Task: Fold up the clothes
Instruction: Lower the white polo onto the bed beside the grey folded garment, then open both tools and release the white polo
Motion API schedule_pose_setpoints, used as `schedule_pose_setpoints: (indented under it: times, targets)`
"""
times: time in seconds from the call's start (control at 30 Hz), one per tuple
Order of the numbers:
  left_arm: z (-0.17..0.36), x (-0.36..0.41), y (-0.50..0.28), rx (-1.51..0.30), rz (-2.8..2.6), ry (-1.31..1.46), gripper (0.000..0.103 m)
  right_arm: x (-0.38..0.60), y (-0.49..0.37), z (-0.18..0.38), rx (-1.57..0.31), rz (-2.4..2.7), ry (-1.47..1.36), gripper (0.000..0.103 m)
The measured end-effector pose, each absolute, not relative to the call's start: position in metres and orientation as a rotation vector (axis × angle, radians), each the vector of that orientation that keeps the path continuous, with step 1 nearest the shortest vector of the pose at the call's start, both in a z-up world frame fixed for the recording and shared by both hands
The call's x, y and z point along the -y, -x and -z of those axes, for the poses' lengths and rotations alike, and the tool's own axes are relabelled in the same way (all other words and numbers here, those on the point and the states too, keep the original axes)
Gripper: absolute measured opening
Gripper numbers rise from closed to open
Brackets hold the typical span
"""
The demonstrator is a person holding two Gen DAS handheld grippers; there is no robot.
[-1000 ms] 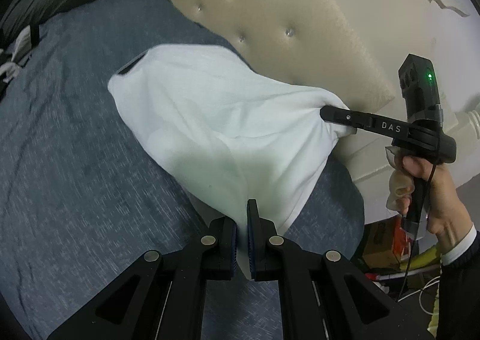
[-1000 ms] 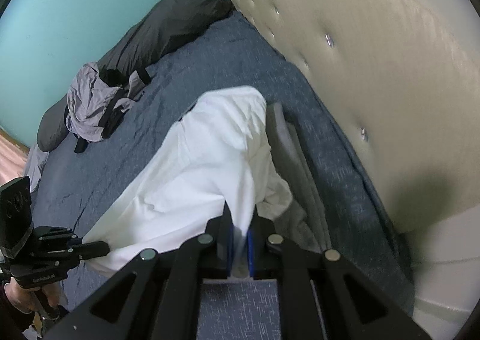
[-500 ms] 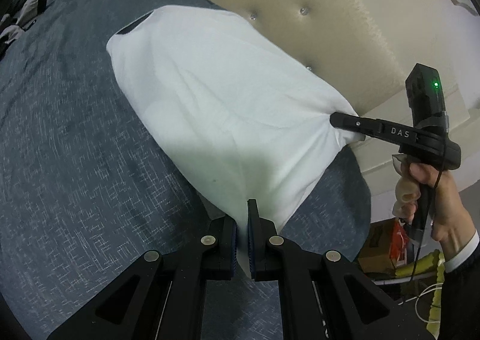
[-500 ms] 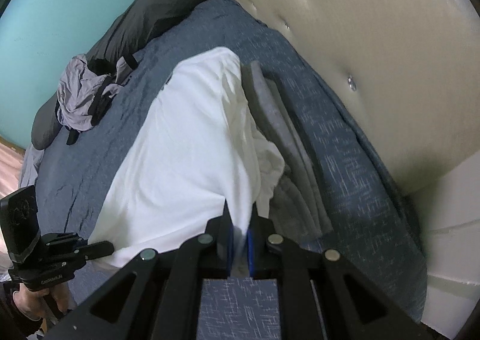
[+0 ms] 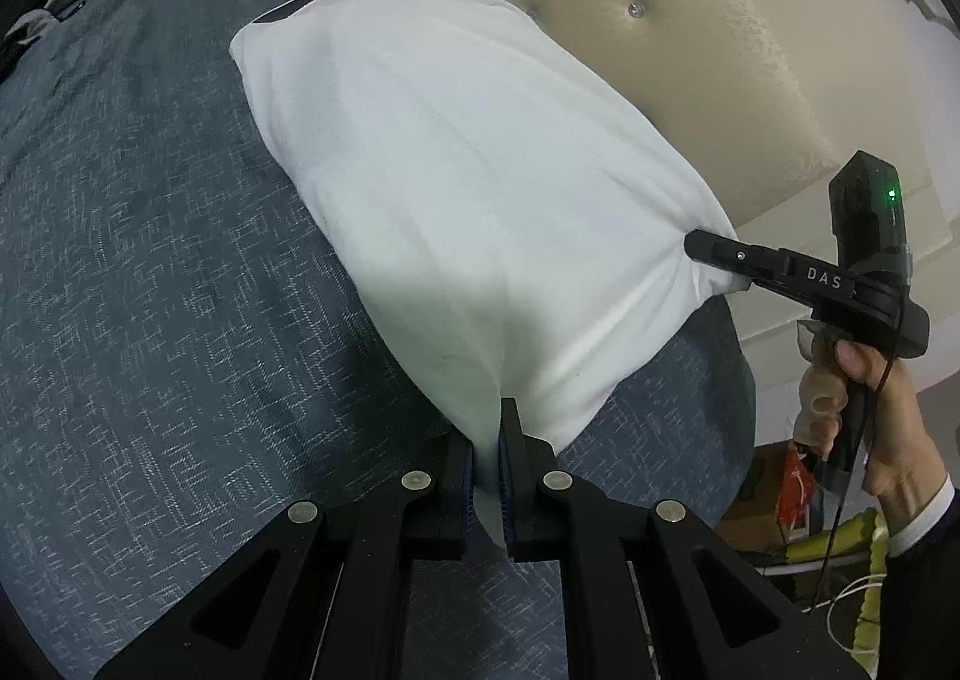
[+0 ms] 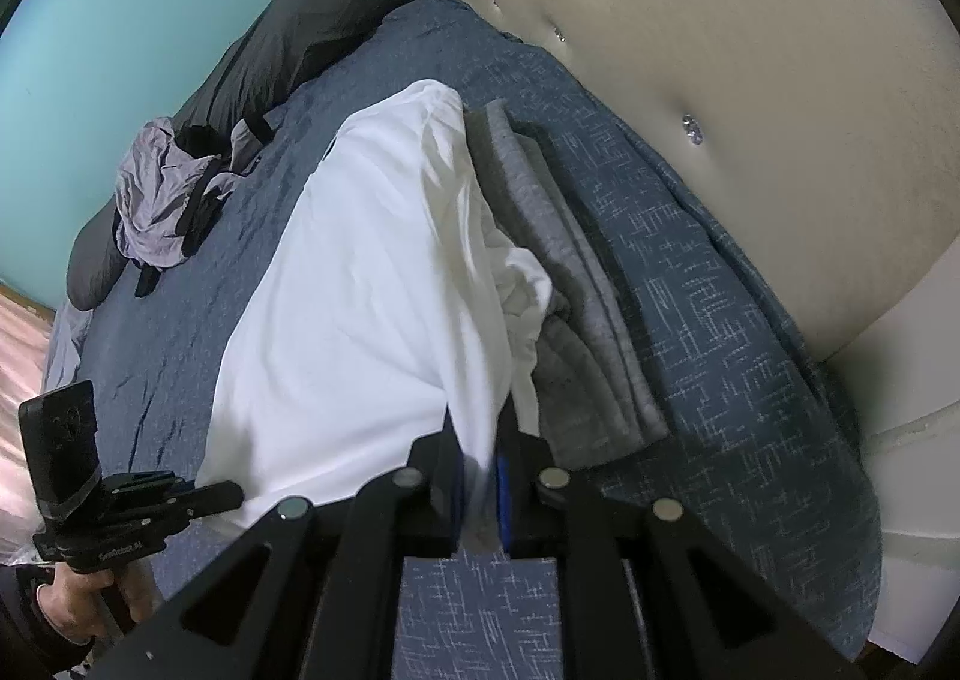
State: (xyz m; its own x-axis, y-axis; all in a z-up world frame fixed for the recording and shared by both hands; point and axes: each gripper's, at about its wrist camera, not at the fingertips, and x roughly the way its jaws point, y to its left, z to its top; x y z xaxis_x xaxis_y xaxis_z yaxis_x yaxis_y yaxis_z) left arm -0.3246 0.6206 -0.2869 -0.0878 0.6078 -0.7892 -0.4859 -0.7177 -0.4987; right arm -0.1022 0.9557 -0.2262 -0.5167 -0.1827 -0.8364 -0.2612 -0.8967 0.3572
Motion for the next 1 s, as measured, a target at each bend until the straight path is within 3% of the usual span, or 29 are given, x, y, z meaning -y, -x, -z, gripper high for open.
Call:
schedule_pose_setpoints:
  times: [0.37, 0.8, 1.0]
  targets:
    - [0.278, -0.602, 0.330, 0.143, -1.891, 1.453, 0.010, -0.967, 0.086, 0.228, -0.662, -2.569, 1.541, 0.016]
    - [0.270, -0.570, 0.359, 0.203, -1.994, 1.418, 0.008, -0.976, 0.075, 0.188, -0.647, -2.659, 1.293, 0.016]
    - [0.274, -0.590, 0.360, 0.173, -1.991, 1.398, 0.008, -0.958, 0.093, 0.199, -0.637, -2.677, 1.301, 0.016]
